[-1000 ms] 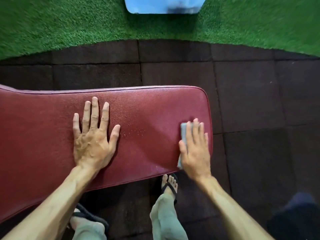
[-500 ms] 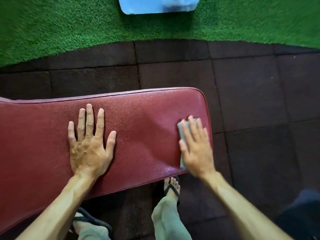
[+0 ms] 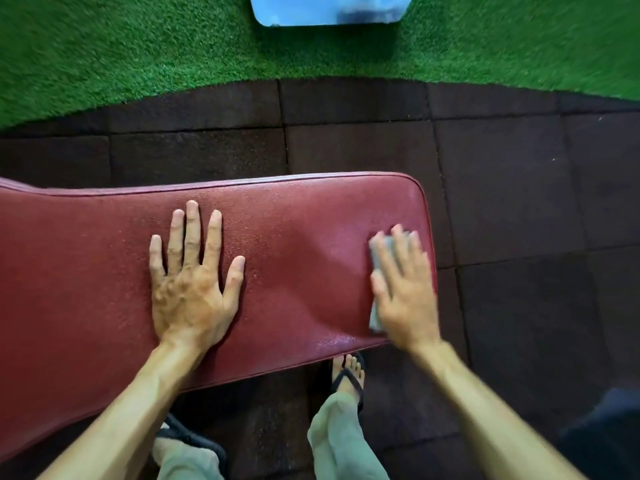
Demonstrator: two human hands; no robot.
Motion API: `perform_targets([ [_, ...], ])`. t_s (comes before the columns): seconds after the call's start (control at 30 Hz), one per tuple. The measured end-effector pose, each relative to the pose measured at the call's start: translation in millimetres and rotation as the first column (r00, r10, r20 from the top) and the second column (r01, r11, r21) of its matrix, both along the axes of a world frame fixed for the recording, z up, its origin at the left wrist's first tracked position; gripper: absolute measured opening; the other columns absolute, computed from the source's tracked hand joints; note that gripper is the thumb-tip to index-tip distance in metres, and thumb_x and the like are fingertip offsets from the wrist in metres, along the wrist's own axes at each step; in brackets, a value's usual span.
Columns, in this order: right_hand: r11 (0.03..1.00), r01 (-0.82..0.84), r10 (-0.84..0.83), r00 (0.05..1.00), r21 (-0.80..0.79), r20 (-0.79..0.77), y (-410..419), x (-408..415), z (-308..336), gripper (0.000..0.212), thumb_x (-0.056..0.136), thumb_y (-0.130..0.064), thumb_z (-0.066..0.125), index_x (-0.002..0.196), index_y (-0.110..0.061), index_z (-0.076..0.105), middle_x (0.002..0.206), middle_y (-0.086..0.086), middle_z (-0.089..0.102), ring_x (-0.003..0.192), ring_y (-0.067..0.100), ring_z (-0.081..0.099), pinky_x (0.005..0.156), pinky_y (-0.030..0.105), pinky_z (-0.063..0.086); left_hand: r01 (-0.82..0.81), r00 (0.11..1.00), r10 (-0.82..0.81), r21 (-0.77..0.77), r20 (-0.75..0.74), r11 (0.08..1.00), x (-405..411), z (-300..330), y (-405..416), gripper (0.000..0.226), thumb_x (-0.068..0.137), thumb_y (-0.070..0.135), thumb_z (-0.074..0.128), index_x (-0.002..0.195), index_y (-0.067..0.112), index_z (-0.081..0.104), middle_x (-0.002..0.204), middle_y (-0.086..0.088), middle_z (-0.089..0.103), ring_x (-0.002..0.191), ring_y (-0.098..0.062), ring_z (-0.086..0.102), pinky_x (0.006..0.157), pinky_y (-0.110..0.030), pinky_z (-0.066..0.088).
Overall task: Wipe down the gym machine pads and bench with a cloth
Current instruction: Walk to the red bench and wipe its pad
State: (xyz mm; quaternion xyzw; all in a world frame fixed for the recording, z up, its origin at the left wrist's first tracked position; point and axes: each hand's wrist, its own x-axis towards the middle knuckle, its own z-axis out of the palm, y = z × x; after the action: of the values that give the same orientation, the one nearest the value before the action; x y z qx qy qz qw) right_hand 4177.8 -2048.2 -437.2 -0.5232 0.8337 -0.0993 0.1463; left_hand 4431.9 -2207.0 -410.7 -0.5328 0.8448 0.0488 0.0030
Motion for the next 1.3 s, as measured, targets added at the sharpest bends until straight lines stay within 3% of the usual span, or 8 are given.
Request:
perform_targets([
  [0.13, 0.962, 0.267, -0.271, 0.961, -0.062, -0.055, -107.5, -10.6, 0.8, 0.058, 0.099, -0.045, 0.025, 0.154, -0.028, 0.025, 0.165, 0.007, 0.016, 0.152, 0.034, 0.009, 0.119, 0.058, 0.019, 0.002, 1.000, -0.002, 0.007, 0.009, 1.000, 1.3, -1.8, -0.2, 0.069, 0.096, 0.051, 0.029, 0.156, 0.023, 0.012, 0.166, -0.005, 0.003, 0.154, -0.022, 0.004, 0.124, -0.049, 0.007],
  [0.23, 0.992, -0.017, 0.010, 0.998, -0.121, -0.063, -128.0, 55.6, 11.0, 0.055, 0.101, -0.042, 0.030, 0.153, -0.027, 0.029, 0.164, 0.008, 0.019, 0.152, 0.034, 0.008, 0.121, 0.054, 0.015, 0.002, 1.000, -0.002, -0.004, 0.012, 1.000, 1.6, -2.8, -0.2, 0.068, 0.097, 0.051, 0.029, 0.156, 0.023, 0.012, 0.166, -0.005, 0.004, 0.154, -0.022, 0.005, 0.124, -0.049, 0.007],
  [0.37, 0.909, -0.411, 0.409, 0.911, -0.072, -0.041, -21.5, 70.4, 17.0, 0.053, 0.103, -0.039, 0.035, 0.154, -0.032, 0.025, 0.165, 0.003, 0.014, 0.154, 0.028, 0.003, 0.122, 0.049, 0.017, 0.006, 1.000, -0.006, -0.003, -0.007, 1.000, 3.3, -1.7, 0.2, 0.068, 0.097, 0.050, 0.030, 0.156, 0.022, 0.014, 0.166, -0.005, 0.005, 0.154, -0.022, 0.006, 0.124, -0.050, 0.008],
  [0.6, 0.974, 0.224, -0.225, 0.974, -0.022, -0.034, -82.6, -1.9, 3.0, 0.059, 0.099, -0.043, 0.023, 0.156, -0.027, 0.021, 0.166, 0.008, 0.010, 0.152, 0.035, 0.003, 0.119, 0.059, 0.017, 0.011, 1.000, -0.011, -0.004, -0.015, 1.000, 2.6, -5.4, -0.3, 0.067, 0.098, 0.051, 0.027, 0.156, 0.023, 0.014, 0.166, -0.006, 0.006, 0.154, -0.023, 0.007, 0.124, -0.050, 0.008],
  [0.83, 0.980, -0.162, 0.179, 0.972, -0.116, 0.152, -84.8, 117.2, 20.4, 0.055, 0.101, -0.042, 0.030, 0.155, -0.029, 0.023, 0.166, 0.003, 0.004, 0.153, 0.025, -0.008, 0.124, 0.048, 0.005, 0.039, 0.999, -0.039, 0.005, -0.004, 0.999, 5.1, -3.8, -1.5, 0.063, 0.099, 0.049, 0.023, 0.156, 0.021, 0.017, 0.166, -0.007, 0.008, 0.154, -0.023, 0.008, 0.123, -0.051, 0.010],
  [1.0, 0.969, 0.159, -0.057, 0.886, -0.187, 0.460, -58.8, 79.2, 24.2, 0.051, 0.103, -0.031, 0.034, 0.154, -0.029, 0.026, 0.166, -0.003, -0.002, 0.153, 0.013, -0.011, 0.123, 0.046, -0.004, -0.078, 0.972, 0.091, 0.065, -0.215, 0.995, -17.2, 13.1, 8.2, 0.059, 0.100, 0.043, 0.021, 0.152, 0.017, 0.030, 0.164, -0.007, 0.020, 0.153, -0.023, 0.015, 0.123, -0.050, 0.011],
  [1.17, 0.986, 0.144, -0.113, 0.952, -0.089, 0.284, -25.0, 29.6, 2.0, 0.058, 0.101, -0.039, 0.026, 0.156, -0.025, 0.018, 0.166, -0.001, 0.001, 0.153, 0.013, -0.008, 0.125, 0.049, 0.006, 0.015, 0.977, 0.008, 0.104, -0.213, 0.994, -94.6, 6.5, 69.9, 0.057, 0.100, 0.035, 0.028, 0.153, 0.015, 0.026, 0.164, -0.010, 0.017, 0.153, -0.024, 0.014, 0.123, -0.051, 0.018],
  [1.3, 0.992, 0.107, -0.095, 0.982, -0.067, 0.162, -23.9, 32.7, -2.2, 0.060, 0.101, -0.040, 0.026, 0.157, -0.024, 0.012, 0.166, 0.000, -0.003, 0.153, 0.016, -0.010, 0.125, 0.042, 0.002, 0.161, 0.987, -0.159, 0.056, -0.037, 0.985, -50.8, -5.6, 98.9, 0.062, 0.100, 0.034, 0.032, 0.156, 0.016, 0.013, 0.165, -0.009, 0.011, 0.153, -0.026, 0.012, 0.122, -0.050, 0.017],
])
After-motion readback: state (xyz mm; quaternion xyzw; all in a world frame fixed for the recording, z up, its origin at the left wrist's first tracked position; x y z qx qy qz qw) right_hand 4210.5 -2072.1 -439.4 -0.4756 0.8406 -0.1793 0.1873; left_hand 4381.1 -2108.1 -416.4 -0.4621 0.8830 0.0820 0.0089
